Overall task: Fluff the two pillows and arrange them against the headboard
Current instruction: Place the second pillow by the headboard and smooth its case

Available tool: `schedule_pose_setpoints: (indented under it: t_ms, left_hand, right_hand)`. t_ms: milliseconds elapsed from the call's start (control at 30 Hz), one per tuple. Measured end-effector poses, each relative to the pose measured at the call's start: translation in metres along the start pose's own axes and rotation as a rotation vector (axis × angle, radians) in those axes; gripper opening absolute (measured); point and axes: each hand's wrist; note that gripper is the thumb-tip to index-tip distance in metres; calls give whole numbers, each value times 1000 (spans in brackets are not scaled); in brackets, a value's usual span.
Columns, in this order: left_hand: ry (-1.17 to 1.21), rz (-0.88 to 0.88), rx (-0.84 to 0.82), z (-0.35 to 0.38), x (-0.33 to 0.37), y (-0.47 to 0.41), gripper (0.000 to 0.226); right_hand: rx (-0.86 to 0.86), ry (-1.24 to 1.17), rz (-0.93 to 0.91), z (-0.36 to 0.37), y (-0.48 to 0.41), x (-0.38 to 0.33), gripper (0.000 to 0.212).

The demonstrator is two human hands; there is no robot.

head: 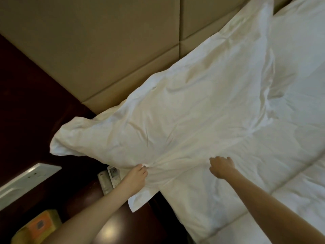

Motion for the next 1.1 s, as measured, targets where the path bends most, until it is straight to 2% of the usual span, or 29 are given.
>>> schedule_pose_setpoints:
  t_ms: [100, 167, 233, 400, 467, 533, 633, 733, 900, 1000, 1100]
  left_hand:
    - [126, 38, 16, -35, 2, -16, 24]
    - [178, 61, 134, -65, 0, -32, 20]
    - [94, 63, 299, -98, -8, -53, 19]
    - [108, -173, 668, -183, -47, -112, 48]
    - [82, -323, 719, -217, -73, -133, 56]
    - [41, -405, 703, -240, -100, -153, 58]
    - [4, -433, 685, -266, -134, -178, 59]
    - [39, -472, 709, -286, -151, -195, 62]
    - [9, -507, 721, -320, -163, -216, 67]
    - [-15, -518, 752, -358, -180, -240, 64]
    - [27, -540, 673, -388, -200, -263, 62]
  right_hand:
    - [244, -205, 51, -17, -13, 13, 36]
    - [365, -329, 97, -31, -21, 26, 38]
    - [441, -413, 147, -46, -28, 47, 44]
    - [595, -592, 268, -78, -53, 110, 59]
    - [655, -709, 321, -85, -68, 136, 61]
    - [697, -865, 359, -86, -84, 159, 59]
    - [574, -1020, 371, -73, -112, 185, 63]
    - [413, -1168, 382, -57, -138, 203, 84]
    - [291, -1307, 362, -62, -157, 247, 113]
    - [282, -1286, 294, -64, -153, 264, 108]
    - [269, -1362, 241, -55, -140, 266, 94]
Point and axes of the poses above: each hand's wrist, its own y-axis away from the middle knuckle, its own z-axis out of the palm, x = y × z, and after that the axes turned 3 degrees about -z, right-handed
